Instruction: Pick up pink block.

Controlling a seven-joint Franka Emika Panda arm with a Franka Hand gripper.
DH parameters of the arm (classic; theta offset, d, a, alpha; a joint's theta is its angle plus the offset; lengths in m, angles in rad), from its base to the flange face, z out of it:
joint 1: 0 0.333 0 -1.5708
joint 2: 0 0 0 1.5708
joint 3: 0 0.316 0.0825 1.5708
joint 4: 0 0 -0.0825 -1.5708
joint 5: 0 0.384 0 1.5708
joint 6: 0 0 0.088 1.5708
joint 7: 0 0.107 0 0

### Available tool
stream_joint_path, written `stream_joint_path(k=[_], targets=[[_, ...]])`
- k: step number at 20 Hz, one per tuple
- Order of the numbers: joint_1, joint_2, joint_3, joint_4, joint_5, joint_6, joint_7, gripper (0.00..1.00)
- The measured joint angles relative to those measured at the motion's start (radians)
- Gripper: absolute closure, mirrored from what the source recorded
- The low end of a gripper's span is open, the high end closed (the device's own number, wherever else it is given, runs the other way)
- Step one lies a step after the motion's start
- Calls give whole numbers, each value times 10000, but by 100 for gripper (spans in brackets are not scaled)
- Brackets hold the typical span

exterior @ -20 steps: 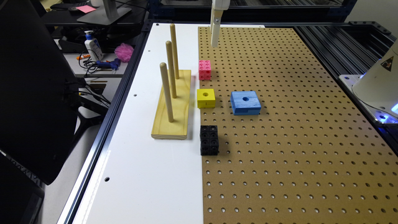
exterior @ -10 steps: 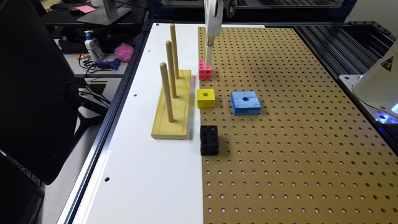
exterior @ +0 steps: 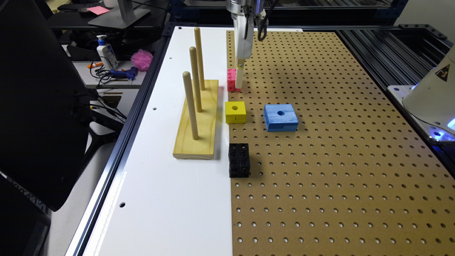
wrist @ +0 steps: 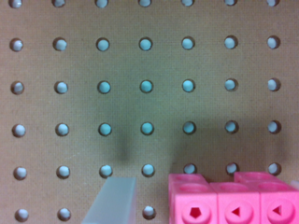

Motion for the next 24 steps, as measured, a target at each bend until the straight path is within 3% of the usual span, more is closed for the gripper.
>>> stream_joint_path(k=[13,18,22,23,24], targets=[[43,18,130,121,0,0,38,0],[45,516,134,164,0,446,40,0],[44,539,134,201,0,446,40,0],[45,540,140,202,0,446,39,100],[45,540,140,202,0,446,39,100]])
